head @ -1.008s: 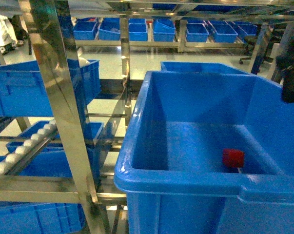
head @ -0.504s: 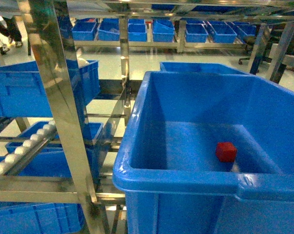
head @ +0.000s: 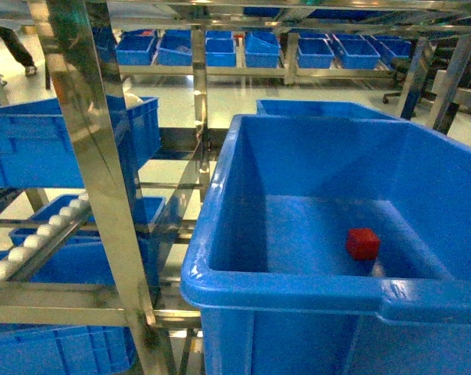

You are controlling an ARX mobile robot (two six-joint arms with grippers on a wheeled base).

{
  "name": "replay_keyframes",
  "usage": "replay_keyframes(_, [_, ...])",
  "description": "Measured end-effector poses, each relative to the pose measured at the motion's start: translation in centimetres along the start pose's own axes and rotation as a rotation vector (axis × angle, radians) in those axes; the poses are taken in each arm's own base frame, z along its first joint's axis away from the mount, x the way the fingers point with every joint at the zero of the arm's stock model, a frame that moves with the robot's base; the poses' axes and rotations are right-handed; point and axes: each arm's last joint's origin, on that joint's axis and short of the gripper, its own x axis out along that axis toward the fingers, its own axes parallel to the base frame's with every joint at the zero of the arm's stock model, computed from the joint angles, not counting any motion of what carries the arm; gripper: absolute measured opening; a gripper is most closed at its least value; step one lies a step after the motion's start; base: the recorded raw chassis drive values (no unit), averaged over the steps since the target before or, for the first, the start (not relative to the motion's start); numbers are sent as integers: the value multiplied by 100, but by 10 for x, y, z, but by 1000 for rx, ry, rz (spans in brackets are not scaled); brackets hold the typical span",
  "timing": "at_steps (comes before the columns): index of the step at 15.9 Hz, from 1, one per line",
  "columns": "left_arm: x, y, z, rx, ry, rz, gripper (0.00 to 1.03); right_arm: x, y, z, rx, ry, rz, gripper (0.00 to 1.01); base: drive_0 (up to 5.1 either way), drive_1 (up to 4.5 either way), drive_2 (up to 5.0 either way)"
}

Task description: Place magnetic block on left shelf second layer

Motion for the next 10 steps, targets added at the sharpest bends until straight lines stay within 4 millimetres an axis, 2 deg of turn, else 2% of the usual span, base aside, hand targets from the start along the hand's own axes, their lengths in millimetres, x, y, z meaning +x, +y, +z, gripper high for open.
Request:
replay_keyframes(4, [0, 0, 0, 0, 0, 0, 98, -10, 0, -17, 2, -4, 8, 1, 0, 0, 0])
replay_keyframes(10, [0, 0, 0, 0, 0, 0, 98, -22, 0, -34, 7, 0, 8, 2, 0, 0, 0])
